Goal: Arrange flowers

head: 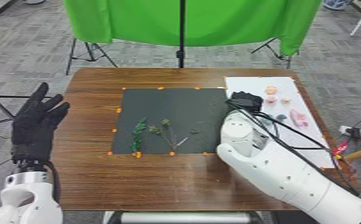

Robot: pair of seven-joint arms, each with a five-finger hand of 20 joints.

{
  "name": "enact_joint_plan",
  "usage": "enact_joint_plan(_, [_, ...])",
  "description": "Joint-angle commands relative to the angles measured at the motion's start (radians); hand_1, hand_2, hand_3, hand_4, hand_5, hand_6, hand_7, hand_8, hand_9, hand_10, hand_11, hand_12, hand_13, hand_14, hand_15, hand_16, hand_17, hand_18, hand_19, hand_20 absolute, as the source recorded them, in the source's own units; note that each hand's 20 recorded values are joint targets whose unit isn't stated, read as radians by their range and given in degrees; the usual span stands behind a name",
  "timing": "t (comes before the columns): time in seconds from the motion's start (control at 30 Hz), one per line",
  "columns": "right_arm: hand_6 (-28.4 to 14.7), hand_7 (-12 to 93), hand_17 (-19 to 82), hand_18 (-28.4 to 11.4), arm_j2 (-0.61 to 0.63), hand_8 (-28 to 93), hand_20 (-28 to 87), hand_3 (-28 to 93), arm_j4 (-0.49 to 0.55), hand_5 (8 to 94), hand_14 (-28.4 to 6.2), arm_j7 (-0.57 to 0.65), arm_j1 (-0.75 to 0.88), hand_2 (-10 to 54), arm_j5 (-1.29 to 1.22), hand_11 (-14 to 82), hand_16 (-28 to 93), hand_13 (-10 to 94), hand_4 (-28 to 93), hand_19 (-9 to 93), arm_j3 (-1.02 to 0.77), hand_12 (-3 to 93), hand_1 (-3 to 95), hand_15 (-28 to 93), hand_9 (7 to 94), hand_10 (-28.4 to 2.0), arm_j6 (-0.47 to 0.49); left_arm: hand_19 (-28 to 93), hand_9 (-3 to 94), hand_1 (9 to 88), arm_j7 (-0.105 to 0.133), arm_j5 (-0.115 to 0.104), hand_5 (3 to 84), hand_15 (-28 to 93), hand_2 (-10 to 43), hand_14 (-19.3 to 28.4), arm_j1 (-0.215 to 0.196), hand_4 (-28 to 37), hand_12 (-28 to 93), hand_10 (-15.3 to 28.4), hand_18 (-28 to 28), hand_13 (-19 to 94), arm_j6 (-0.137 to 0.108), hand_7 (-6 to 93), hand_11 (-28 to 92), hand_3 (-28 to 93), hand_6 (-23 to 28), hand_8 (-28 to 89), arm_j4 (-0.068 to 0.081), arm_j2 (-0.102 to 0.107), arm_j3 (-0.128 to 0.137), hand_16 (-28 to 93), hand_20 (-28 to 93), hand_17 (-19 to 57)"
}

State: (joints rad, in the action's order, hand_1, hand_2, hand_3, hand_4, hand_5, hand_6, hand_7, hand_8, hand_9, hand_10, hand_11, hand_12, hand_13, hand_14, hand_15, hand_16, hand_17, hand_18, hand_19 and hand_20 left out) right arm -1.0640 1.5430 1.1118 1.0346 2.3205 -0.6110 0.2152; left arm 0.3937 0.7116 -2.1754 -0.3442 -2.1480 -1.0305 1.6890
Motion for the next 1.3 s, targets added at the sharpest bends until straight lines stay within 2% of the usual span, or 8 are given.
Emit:
enact_joint_plan(0.03, [-3.7, 24, 35, -23.9, 0.040, 7, 9, 69, -0.010, 88.0, -9.2, -0.014, 0.069, -9.5, 0.022, 43.2, 22, 78, -28, 93, 0.014, 35.2, 58.0, 76, 84.1, -10.5, -0.117, 52, 31.6, 22.5, 0.011, -0.014, 34.0, 54, 6.7, 25.9, -0.017, -28.1, 10, 18.4, 26.0, 19, -0.008, 7.5, 23, 83, 6.7, -8, 0.002, -0.001, -0.004, -11, 5, -10.1])
enact_joint_plan(0.2, [-3.8, 24, 37, -23.5, 0.069, 8, 13, 72, 0.017, 89.2, -8.8, -0.005, 0.050, -9.5, 0.058, 44.3, 23, 80, -28, 93, 0.001, 35.4, 57.1, 78, 85.4, -9.8, -0.218, 52, 31.6, 22.3, 0.013, -0.013, 34.0, 55, 6.6, 25.9, -0.020, -28.0, 10, 18.4, 25.9, 19, -0.007, 7.4, 23, 83, 6.7, -8, 0.000, -0.003, -0.002, -11, 5, -10.1])
enact_joint_plan(0.3, [-4.3, 24, 37, -23.6, 0.083, 8, 15, 74, 0.045, 89.8, -8.8, 0.000, 0.033, -9.5, 0.071, 45.0, 23, 80, -28, 93, -0.012, 35.1, 57.0, 78, 85.8, -9.8, -0.262, 52, 31.6, 22.3, 0.021, -0.021, 33.9, 55, 6.6, 25.9, -0.024, -28.0, 10, 18.5, 25.9, 19, -0.014, 7.4, 23, 83, 6.7, -8, 0.000, 0.008, -0.004, -11, 5, -10.1])
enact_joint_plan(0.53, [-5.3, 23, 38, -24.0, 0.131, 10, 19, 76, 0.171, 90.9, -8.9, -0.009, 0.016, -9.5, 0.088, 46.1, 24, 81, -28, 93, -0.032, 34.9, 56.8, 79, 86.1, -10.1, -0.310, 52, 31.6, 22.3, 0.025, -0.020, 33.9, 55, 6.7, 25.9, -0.033, -28.1, 10, 18.4, 25.8, 19, -0.018, 7.4, 23, 83, 6.7, -8, -0.005, 0.008, 0.006, -11, 5, -10.1])
enact_joint_plan(0.67, [-5.6, 23, 38, -24.5, 0.123, 11, 21, 77, 0.265, 91.3, -9.0, -0.019, 0.047, -9.5, 0.080, 47.0, 24, 81, -28, 93, -0.049, 34.6, 56.5, 79, 86.2, -10.5, -0.258, 52, 31.6, 22.2, 0.029, -0.020, 33.9, 55, 6.7, 25.9, -0.039, -28.1, 10, 18.4, 25.8, 19, -0.021, 7.4, 23, 83, 6.7, -8, -0.008, 0.011, 0.010, -11, 5, -10.2])
enact_joint_plan(0.83, [-6.0, 22, 37, -25.2, 0.081, 12, 22, 77, 0.334, 91.4, -9.5, -0.034, 0.120, -9.5, 0.071, 47.6, 24, 81, -28, 93, -0.048, 35.0, 56.5, 80, 86.0, -11.0, -0.195, 52, 31.6, 22.3, 0.018, -0.009, 33.9, 55, 6.7, 25.9, -0.036, -28.1, 10, 18.4, 25.8, 19, -0.011, 7.3, 23, 83, 6.8, -8, -0.007, 0.002, 0.014, -11, 5, -10.1])
enact_joint_plan(1.13, [-6.1, 22, 38, -25.6, -0.005, 13, 24, 77, 0.259, 91.7, -9.8, -0.038, 0.198, -9.5, 0.120, 48.2, 24, 81, -27, 93, 0.021, 34.7, 56.5, 81, 86.1, -11.3, -0.120, 52, 31.5, 22.5, -0.009, 0.005, 34.0, 55, 6.7, 26.0, -0.034, -28.0, 10, 18.4, 25.9, 19, 0.004, 7.4, 24, 83, 6.8, -8, -0.006, -0.014, 0.015, -11, 5, -10.2])
enact_joint_plan(1.3, [-6.1, 22, 37, -25.7, -0.021, 13, 24, 77, 0.251, 91.6, -9.9, -0.037, 0.223, -9.5, 0.110, 48.4, 24, 81, -26, 93, 0.027, 34.5, 56.4, 81, 86.1, -11.4, -0.078, 52, 31.5, 22.4, -0.026, 0.019, 34.0, 55, 6.6, 26.0, -0.030, -27.9, 10, 18.4, 25.8, 19, 0.013, 7.4, 23, 83, 6.7, -8, -0.005, -0.026, 0.020, -11, 5, -10.2])
